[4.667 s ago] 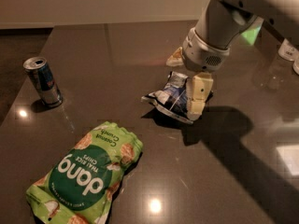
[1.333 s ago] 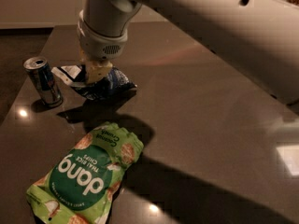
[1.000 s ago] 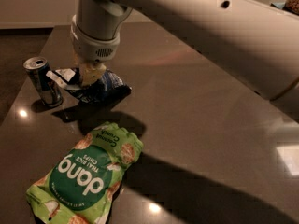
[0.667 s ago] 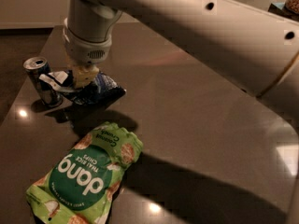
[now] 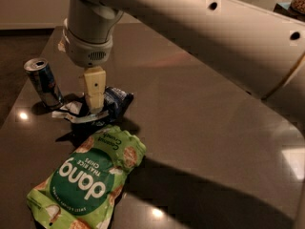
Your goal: Move blue chip bag near redbull can
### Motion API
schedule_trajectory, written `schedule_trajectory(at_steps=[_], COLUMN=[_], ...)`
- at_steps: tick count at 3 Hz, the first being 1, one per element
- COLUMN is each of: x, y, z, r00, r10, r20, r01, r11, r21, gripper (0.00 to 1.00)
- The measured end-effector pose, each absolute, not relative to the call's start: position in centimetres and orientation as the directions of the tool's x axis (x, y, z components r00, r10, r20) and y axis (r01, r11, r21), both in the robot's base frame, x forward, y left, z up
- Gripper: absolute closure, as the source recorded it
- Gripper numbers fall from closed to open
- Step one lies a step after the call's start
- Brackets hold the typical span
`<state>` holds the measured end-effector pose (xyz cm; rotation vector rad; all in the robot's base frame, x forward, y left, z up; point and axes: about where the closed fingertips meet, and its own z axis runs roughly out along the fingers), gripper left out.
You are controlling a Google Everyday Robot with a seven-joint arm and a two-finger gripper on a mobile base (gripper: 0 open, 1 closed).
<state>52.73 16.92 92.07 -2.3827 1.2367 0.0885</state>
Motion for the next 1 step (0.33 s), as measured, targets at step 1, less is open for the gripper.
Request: schedule_trajectory(at_steps=[1], x=[52.73], y=[16.92], z=[92.07], r00=[0.596], r10=[-0.761], r20=[-0.258], r01=[-0.790], r11=[-0.496], r21=[-0.362], gripper=[0.00])
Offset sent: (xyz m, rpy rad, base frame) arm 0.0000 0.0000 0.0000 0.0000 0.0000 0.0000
